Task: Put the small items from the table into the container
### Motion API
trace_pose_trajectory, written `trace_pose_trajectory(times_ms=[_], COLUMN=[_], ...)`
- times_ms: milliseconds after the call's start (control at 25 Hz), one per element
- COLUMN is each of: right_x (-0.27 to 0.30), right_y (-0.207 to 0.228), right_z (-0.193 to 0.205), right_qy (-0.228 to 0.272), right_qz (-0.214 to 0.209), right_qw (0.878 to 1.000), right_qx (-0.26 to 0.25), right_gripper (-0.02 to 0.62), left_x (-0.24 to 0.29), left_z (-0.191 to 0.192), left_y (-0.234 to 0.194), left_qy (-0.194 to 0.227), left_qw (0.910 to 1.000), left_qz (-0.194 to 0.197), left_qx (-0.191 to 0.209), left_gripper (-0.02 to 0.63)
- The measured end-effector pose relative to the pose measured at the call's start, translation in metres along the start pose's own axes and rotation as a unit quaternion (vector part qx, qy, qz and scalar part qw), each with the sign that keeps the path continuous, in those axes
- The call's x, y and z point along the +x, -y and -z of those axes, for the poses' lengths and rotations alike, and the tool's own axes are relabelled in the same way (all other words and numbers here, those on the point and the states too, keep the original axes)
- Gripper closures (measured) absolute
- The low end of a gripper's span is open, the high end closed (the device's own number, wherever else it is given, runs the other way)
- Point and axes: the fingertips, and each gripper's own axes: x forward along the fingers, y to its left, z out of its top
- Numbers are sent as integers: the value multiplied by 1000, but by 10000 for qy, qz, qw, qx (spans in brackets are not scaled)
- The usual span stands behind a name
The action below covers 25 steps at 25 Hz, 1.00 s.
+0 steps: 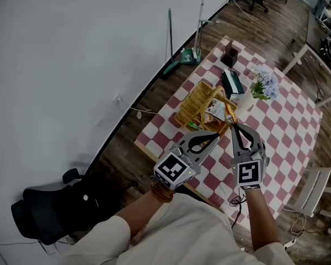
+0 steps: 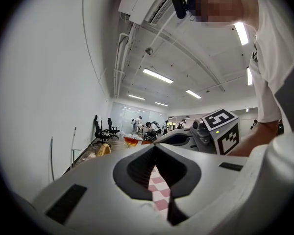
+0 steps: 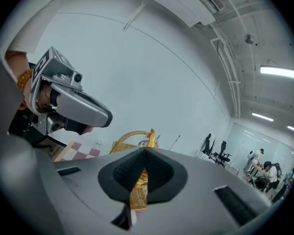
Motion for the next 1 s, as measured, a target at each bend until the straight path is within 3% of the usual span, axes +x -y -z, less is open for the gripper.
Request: trace_pose_trajectory(times_ms=[440, 1000], right_x=[66, 77], right_y=[-25, -55], right_z=[43, 57], right_qy=[-652, -852], right_qz=[-387, -894], right_qw=[9899, 9881], right_qx=[-1198, -914], right_gripper=[574, 571], left_x=[10, 1], left_z=[19, 34], left_y=[-36, -43], left_qy=[-150, -233], left_qw=[9996, 9988], left_qz=[-231, -306], left_qx=[-98, -316], left_gripper=[584, 584])
